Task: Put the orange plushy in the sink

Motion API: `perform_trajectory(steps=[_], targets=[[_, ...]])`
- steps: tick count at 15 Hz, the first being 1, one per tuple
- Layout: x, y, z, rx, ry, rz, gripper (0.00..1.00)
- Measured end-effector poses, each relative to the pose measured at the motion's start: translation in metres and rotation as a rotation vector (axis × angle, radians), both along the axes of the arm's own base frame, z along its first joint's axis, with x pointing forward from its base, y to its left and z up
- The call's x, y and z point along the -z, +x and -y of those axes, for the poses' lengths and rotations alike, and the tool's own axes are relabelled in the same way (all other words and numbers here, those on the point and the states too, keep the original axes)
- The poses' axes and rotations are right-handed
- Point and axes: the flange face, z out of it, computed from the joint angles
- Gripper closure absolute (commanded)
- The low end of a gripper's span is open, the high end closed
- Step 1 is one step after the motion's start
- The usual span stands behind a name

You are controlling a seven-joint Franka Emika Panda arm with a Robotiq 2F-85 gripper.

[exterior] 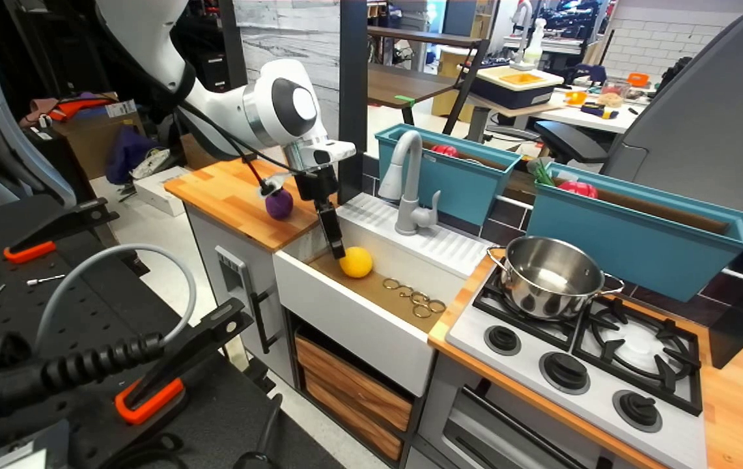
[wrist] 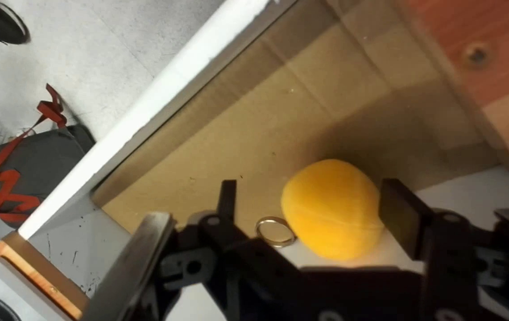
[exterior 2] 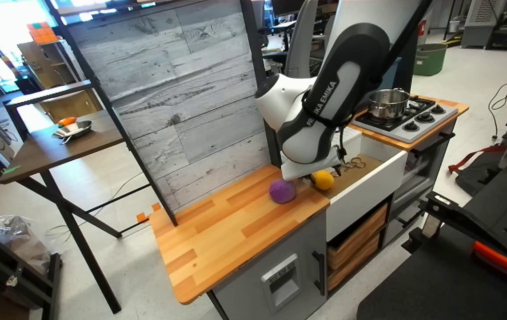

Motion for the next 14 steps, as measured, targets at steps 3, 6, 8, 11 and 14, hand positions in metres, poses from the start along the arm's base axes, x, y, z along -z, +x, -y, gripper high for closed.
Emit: perform_trajectory(steps=[3, 6, 8, 11, 14], targets=[[-0.028, 0.008, -0.012, -0.048, 0.04, -0.01, 0.0], [-0.065, 0.003, -0.047, -0.134, 0.131, -0.048, 0.0], [-0.097, -0.007, -0.073, -0.205, 0.188, -0.077, 0.0], [-0.148, -0.027, -0.105, -0.292, 0.269, -0.108, 0.0], [-0.196, -0.053, -0.125, -0.342, 0.33, -0.122, 0.0]])
